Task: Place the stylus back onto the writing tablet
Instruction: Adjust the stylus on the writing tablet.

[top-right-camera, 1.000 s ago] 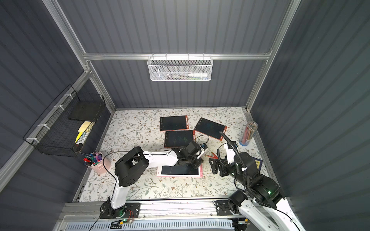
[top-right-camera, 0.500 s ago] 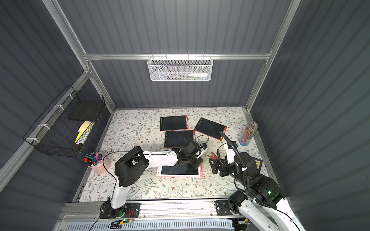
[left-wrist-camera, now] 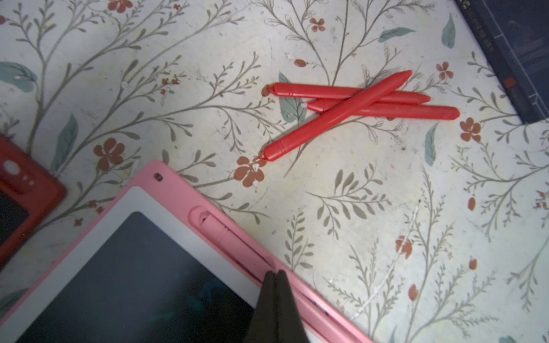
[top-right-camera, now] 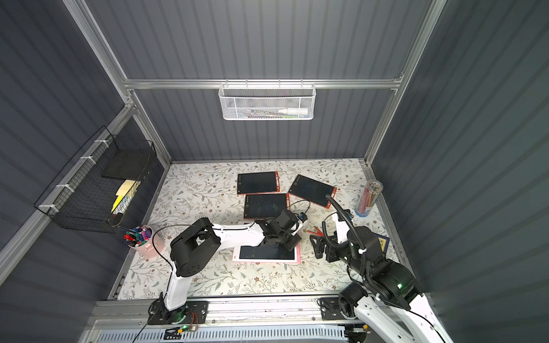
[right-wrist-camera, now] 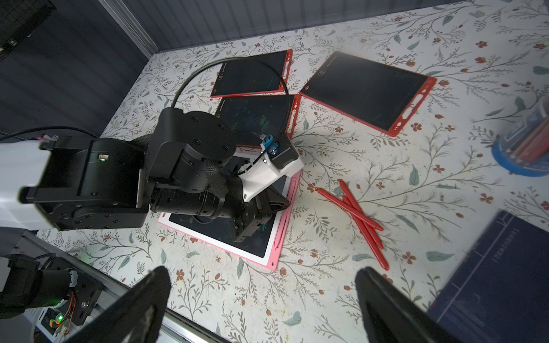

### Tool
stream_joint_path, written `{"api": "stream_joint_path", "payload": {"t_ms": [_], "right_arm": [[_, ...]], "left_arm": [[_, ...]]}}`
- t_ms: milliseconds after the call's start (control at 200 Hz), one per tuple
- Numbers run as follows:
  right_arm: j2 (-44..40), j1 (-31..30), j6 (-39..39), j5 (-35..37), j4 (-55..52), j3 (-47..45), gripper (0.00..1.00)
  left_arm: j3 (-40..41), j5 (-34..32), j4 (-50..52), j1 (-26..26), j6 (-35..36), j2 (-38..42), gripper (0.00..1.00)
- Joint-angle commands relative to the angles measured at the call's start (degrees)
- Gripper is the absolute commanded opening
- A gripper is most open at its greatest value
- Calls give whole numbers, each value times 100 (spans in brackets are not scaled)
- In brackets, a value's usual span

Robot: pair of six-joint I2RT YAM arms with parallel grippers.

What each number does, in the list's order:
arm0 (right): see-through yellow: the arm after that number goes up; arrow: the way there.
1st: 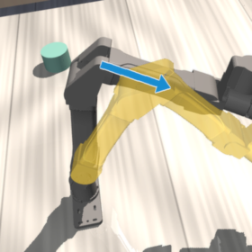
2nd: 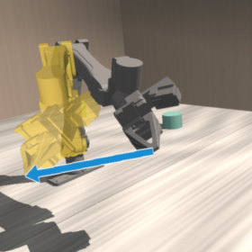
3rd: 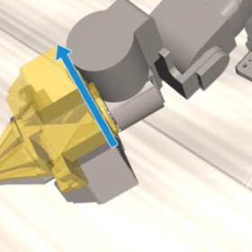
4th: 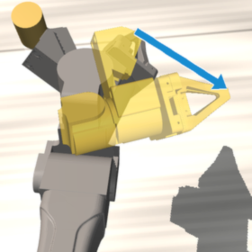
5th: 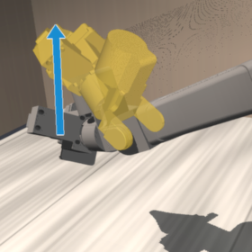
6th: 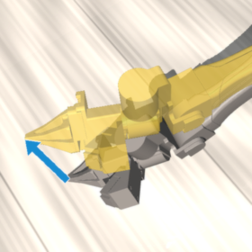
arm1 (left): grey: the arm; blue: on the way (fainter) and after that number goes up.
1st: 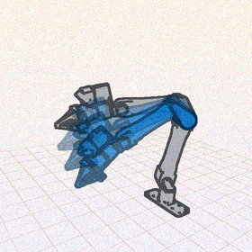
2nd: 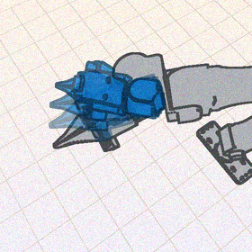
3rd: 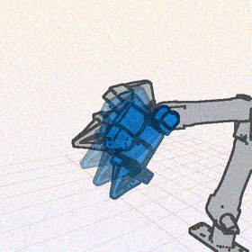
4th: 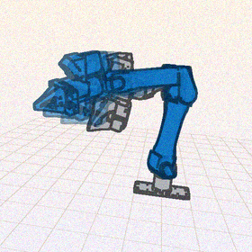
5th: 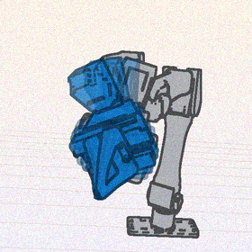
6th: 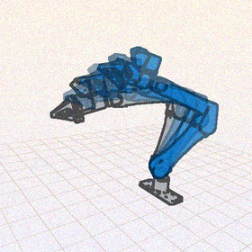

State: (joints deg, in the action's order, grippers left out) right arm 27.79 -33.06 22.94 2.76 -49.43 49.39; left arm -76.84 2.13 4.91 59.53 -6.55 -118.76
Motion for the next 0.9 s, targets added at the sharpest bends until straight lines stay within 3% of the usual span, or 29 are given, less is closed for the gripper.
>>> {"api": "stream_joint_path", "payload": {"t_ms": [0, 560, 896], "right_arm": [[-33, -13, 0, 14, -21, -52, 99], [-46, -7, 8, 34, -25, -52, 99], [-46, -10, 8, 31, -33, -53, 99]], "left_arm": [[-160, -208, 195, -45, 113, -155, 0], [-376, -275, 340, -43, 15, -13, 0], [-350, 229, 177, -82, 13, 174, 0]]}}
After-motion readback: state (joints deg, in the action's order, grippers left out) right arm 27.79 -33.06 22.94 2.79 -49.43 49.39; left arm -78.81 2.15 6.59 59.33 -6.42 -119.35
